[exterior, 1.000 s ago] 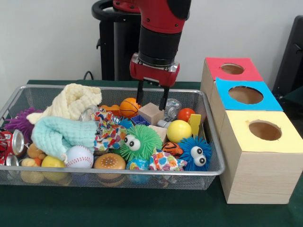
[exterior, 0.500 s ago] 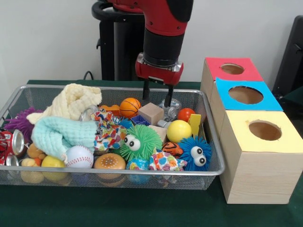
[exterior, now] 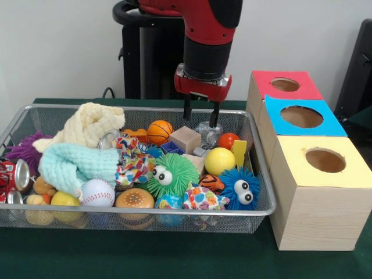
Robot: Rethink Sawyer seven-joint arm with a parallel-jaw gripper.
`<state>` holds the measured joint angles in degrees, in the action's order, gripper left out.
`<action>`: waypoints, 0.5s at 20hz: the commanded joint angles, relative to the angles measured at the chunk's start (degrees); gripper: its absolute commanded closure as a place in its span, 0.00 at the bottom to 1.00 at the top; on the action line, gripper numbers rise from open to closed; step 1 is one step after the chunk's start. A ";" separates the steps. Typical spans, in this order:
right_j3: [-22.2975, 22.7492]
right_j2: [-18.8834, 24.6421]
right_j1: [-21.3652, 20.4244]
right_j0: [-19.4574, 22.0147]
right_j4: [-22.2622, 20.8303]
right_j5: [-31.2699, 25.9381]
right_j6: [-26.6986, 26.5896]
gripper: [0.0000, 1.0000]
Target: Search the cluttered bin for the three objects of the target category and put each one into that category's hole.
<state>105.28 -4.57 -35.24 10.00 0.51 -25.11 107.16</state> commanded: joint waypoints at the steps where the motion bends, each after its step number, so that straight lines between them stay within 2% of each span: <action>1: 4.63 5.84 3.53 0.30 3.67 -1.07 9.26 0.00; 6: 4.78 5.25 5.83 -0.41 2.76 1.09 9.13 0.00; 10: 5.89 6.45 7.83 0.07 2.54 5.54 9.51 0.00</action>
<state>106.66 -4.39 -31.80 9.92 1.06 -24.64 107.16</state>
